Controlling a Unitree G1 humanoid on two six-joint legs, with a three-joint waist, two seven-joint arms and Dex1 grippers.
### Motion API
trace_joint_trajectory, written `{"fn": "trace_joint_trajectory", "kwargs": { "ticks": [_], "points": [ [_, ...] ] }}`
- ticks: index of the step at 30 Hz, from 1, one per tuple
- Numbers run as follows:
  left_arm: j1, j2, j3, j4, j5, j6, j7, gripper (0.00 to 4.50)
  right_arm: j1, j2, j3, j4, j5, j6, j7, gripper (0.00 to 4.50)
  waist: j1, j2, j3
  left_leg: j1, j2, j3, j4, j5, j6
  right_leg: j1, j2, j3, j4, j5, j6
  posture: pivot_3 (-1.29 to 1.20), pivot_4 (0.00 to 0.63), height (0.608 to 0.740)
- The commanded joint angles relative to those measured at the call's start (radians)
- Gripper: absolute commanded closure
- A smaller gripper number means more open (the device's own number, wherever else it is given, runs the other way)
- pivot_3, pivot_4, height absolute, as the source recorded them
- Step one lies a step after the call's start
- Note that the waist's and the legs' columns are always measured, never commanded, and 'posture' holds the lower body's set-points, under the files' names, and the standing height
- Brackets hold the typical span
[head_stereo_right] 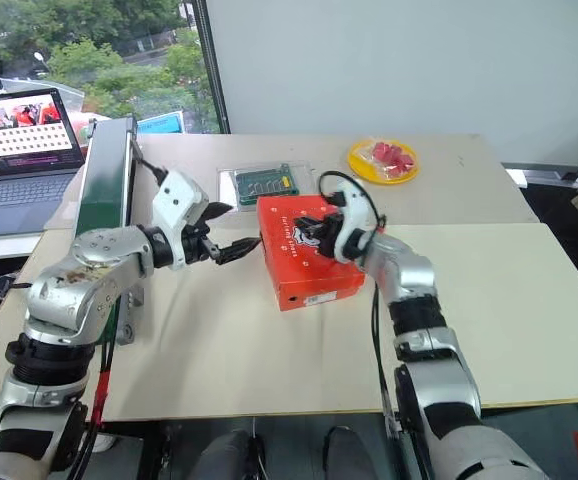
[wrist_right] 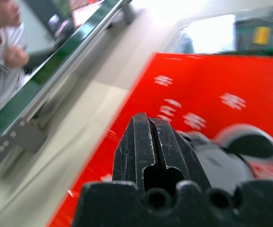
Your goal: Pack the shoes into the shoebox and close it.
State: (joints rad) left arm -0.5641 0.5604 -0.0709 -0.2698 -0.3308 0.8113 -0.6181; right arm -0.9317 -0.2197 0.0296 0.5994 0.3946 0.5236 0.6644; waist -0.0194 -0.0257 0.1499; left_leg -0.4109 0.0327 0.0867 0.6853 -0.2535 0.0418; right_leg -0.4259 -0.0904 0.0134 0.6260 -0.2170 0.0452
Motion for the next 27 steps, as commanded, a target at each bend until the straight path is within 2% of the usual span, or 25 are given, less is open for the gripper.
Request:
{"fn": "trace_joint_trajectory", "kwargs": {
  "ticks": [1, 10, 27],
  "points": [
    [0.018, -0.001, 0.012, -0.013, 0.034, 0.006, 0.052, 0.00, -0.062, 0.002, 0.041, 0.079, -0.086, -0.088, 0.038, 4.45, 0.003, 0.000, 0.000, 0.000, 0.000, 0.000, 0.000, 0.000, 0.000, 0.000, 0.000, 0.000, 0.000, 0.000, 0.000, 0.00, 0.150, 0.740],
    [0.052, -0.039, 0.043, -0.023, 0.031, 0.022, 0.125, 0.00, -0.060, 0.006, 0.125, 0.188, -0.243, -0.188, 0.069, 4.45, 0.002, 0.000, 0.000, 0.000, 0.000, 0.000, 0.000, 0.001, -0.001, 0.000, -0.001, -0.001, 0.001, 0.000, 0.000, 0.00, 0.150, 0.740],
    [0.021, -0.075, 0.067, 0.004, 0.038, -0.002, 0.186, 0.00, -0.026, 0.012, 0.302, 0.314, -0.539, -0.389, 0.003, 4.45, -0.002, 0.000, -0.002, 0.007, 0.000, 0.000, 0.000, 0.000, -0.001, 0.005, -0.001, 0.000, 0.002, 0.000, -0.001, 0.00, 0.150, 0.740]
  ]
}}
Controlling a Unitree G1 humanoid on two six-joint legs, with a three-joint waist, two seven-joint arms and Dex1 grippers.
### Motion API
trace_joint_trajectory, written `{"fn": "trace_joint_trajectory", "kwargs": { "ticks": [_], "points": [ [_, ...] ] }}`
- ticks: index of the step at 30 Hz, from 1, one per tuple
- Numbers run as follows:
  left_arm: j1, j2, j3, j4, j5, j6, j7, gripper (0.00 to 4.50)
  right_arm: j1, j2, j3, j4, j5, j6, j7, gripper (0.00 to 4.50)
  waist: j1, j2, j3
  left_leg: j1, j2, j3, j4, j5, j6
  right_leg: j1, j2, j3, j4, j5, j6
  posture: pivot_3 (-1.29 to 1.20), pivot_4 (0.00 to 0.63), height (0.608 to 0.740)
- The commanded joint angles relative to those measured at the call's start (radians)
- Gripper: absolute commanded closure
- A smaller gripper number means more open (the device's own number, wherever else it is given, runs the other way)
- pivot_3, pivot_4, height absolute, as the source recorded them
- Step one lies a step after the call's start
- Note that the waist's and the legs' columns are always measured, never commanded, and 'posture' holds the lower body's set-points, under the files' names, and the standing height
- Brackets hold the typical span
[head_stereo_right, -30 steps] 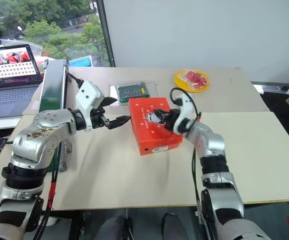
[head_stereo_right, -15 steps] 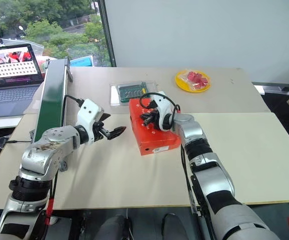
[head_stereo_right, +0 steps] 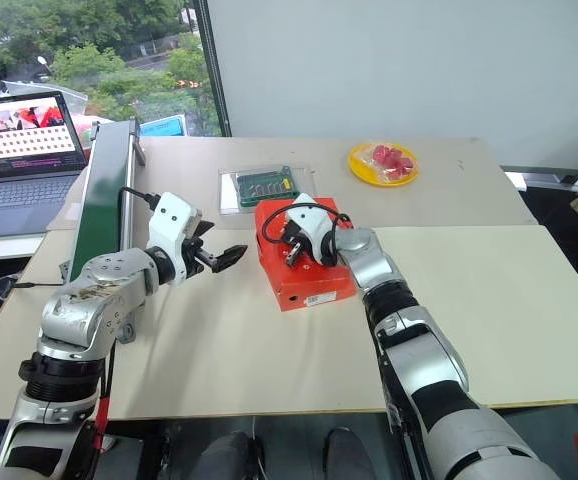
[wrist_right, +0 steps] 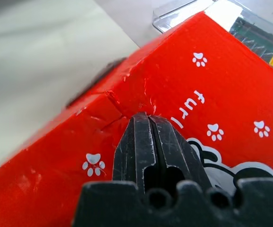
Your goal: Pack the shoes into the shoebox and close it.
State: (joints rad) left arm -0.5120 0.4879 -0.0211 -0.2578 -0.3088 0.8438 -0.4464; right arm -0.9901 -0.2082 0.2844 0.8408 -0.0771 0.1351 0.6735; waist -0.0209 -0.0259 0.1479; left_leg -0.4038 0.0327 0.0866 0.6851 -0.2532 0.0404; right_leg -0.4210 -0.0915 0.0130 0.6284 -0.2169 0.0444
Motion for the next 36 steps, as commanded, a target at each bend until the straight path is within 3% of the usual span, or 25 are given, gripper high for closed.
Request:
{"fn": "trace_joint_trajectory", "kwargs": {
  "ticks": [1, 4, 12, 18, 25, 36],
  "points": [
    [-0.035, -0.004, 0.017, -0.003, 0.018, -0.036, 0.015, 0.00, 0.031, 0.001, 0.043, 0.074, -0.069, -0.004, -0.006, 4.45, -0.001, 0.000, 0.000, 0.000, 0.000, 0.000, 0.000, 0.000, 0.000, 0.000, 0.000, 0.000, 0.000, 0.000, 0.000, 0.00, 0.150, 0.740],
    [-0.044, -0.007, 0.018, 0.006, 0.023, -0.045, 0.014, 0.00, 0.022, 0.006, 0.007, 0.044, -0.040, 0.003, 0.005, 4.45, -0.001, 0.000, -0.001, 0.001, 0.000, 0.000, 0.000, 0.000, 0.000, 0.000, 0.000, 0.000, 0.000, 0.000, 0.000, 0.00, 0.150, 0.740],
    [-0.074, 0.006, 0.037, 0.033, 0.007, -0.055, -0.014, 0.00, -0.031, -0.014, -0.251, -0.199, 0.254, 0.244, 0.123, 4.45, 0.001, 0.000, 0.000, -0.004, 0.001, 0.000, -0.002, 0.000, 0.000, -0.004, 0.000, 0.000, 0.000, 0.000, -0.001, 0.00, 0.150, 0.740],
    [-0.082, 0.028, 0.039, 0.039, -0.015, -0.077, -0.077, 0.00, 0.010, -0.106, -0.270, -0.438, 0.334, 0.360, 0.219, 4.45, 0.005, 0.000, 0.000, -0.009, 0.000, -0.001, -0.002, 0.000, 0.000, -0.007, 0.000, -0.001, -0.002, 0.000, -0.001, 0.00, 0.150, 0.740],
    [0.011, 0.083, 0.087, -0.056, -0.115, -0.118, -0.229, 0.00, 0.167, -0.287, -0.294, -0.658, 0.357, 0.375, 0.313, 4.45, 0.007, 0.000, 0.001, -0.009, 0.000, 0.000, -0.002, 0.000, 0.000, -0.007, 0.000, -0.002, -0.003, 0.000, -0.001, 0.00, 0.150, 0.740],
    [0.233, 0.081, 0.141, -0.157, -0.167, -0.186, -0.236, 0.00, 0.430, -0.433, -0.361, -0.835, 0.426, 0.482, 0.301, 4.45, 0.008, -0.001, 0.001, -0.006, 0.000, 0.000, -0.002, -0.001, 0.002, -0.004, 0.000, -0.001, -0.006, 0.000, -0.001, 0.00, 0.150, 0.740]
  ]
}}
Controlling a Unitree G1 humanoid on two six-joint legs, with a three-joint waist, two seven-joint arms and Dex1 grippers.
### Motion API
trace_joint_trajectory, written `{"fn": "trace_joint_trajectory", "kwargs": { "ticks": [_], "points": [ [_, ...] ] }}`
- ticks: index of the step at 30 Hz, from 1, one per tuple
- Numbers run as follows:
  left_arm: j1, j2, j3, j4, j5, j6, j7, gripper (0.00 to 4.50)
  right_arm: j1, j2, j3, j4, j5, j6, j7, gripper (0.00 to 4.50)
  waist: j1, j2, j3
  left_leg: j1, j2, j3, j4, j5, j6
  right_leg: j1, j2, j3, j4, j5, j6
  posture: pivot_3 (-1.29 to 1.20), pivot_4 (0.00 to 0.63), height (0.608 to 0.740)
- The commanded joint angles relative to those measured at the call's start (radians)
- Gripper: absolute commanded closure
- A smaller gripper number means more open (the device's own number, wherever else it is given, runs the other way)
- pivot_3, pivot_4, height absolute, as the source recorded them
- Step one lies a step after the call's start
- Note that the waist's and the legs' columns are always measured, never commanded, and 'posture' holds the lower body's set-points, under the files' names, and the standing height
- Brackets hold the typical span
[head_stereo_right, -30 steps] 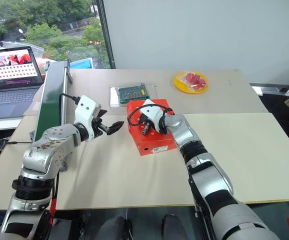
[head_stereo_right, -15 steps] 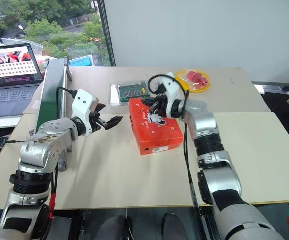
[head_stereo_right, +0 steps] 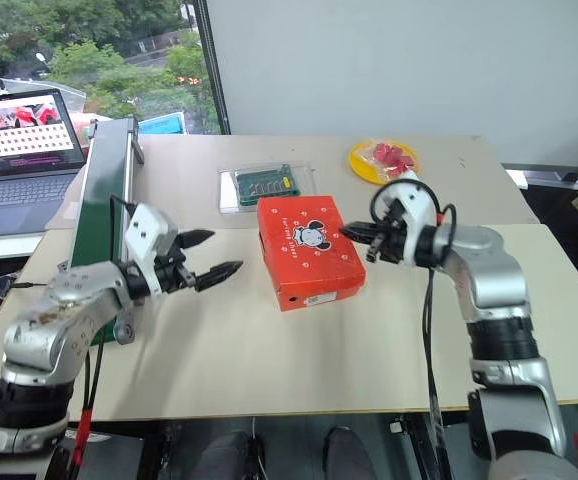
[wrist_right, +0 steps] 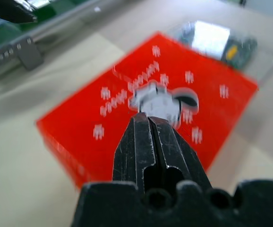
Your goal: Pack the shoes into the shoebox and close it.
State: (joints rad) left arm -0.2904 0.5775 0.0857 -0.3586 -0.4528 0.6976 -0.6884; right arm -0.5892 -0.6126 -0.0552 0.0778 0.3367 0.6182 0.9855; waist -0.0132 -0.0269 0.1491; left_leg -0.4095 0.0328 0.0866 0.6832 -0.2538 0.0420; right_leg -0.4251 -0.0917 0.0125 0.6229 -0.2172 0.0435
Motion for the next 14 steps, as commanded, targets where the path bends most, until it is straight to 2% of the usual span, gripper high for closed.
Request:
{"fn": "trace_joint_trajectory", "kwargs": {
  "ticks": [1, 8, 14],
  "points": [
    [0.022, -0.013, 0.033, -0.054, -0.021, -0.046, 0.009, 0.00, 0.051, -0.038, -0.016, -0.077, 0.003, -0.011, -0.013, 4.45, 0.000, 0.000, 0.000, 0.000, 0.000, 0.000, 0.000, 0.000, 0.000, 0.000, 0.000, 0.000, -0.001, 0.000, 0.000, 0.00, 0.150, 0.740],
    [0.039, -0.027, 0.014, -0.019, -0.002, -0.091, 0.017, 0.00, 0.104, -0.031, -0.047, -0.097, 0.036, -0.004, -0.058, 4.45, 0.001, 0.000, 0.000, 0.002, 0.000, 0.000, 0.000, 0.000, 0.000, 0.001, 0.000, 0.000, -0.002, -0.001, 0.000, 0.00, 0.150, 0.740],
    [0.011, -0.022, -0.052, 0.076, 0.085, -0.148, 0.026, 0.00, 0.140, -0.028, -0.040, -0.087, 0.041, -0.011, -0.087, 4.45, 0.003, 0.000, 0.000, 0.002, -0.001, 0.000, 0.000, 0.000, 0.000, 0.002, 0.000, 0.000, -0.003, -0.001, 0.000, 0.00, 0.150, 0.740]
  ]
}}
